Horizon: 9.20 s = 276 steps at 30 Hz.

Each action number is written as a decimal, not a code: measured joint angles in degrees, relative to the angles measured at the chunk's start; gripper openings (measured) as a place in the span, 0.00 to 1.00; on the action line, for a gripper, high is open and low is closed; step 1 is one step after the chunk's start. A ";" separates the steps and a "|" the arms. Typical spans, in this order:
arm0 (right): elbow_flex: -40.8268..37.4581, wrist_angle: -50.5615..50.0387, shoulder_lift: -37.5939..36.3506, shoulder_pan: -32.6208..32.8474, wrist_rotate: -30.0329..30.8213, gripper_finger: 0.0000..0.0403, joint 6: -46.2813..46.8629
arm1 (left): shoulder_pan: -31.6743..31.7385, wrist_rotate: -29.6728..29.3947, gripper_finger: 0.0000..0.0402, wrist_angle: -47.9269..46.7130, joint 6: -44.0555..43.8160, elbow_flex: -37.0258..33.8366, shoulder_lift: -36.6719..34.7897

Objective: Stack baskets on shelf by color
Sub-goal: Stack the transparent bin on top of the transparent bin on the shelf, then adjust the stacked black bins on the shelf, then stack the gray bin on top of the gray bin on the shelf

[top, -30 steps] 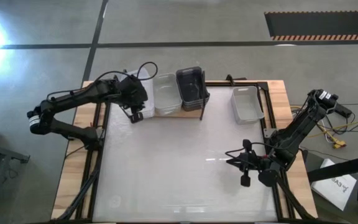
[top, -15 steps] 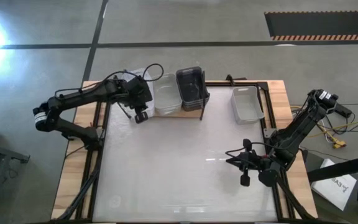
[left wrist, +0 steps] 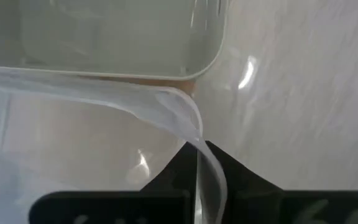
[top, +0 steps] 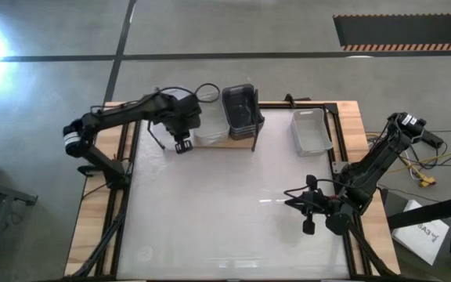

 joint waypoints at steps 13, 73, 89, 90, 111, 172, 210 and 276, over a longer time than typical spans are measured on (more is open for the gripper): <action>0.00 -0.02 0.02 0.00 0.00 0.02 0.01 | 0.13 3.70 0.03 -4.23 1.91 5.00 5.92; 0.00 0.39 0.02 0.01 0.04 0.02 0.04 | 0.13 -3.76 0.13 2.48 -3.69 -14.23 -15.31; 0.00 0.42 0.02 0.02 0.02 0.02 -0.02 | 0.87 -10.94 0.40 0.16 -11.44 -11.55 -24.29; 0.00 0.39 0.02 0.00 0.02 0.02 -0.02 | 0.87 -13.57 0.37 0.31 -12.33 -12.30 -25.17; 0.00 0.43 0.04 0.02 1.27 0.02 0.11 | 15.52 -20.58 0.00 16.47 -8.41 -21.99 -20.75; -0.30 33.80 16.88 -77.92 -56.03 0.02 -23.72 | -33.05 -37.34 0.00 27.21 -26.62 -12.86 -13.28; 20.62 -54.85 7.23 -69.21 -38.03 0.52 -40.89 | -40.76 -36.77 0.00 29.09 -29.57 -14.11 -0.68; 85.52 -44.17 62.58 -31.21 -31.62 0.43 -25.67 | -78.67 -52.70 0.00 34.47 -59.80 -14.42 -3.89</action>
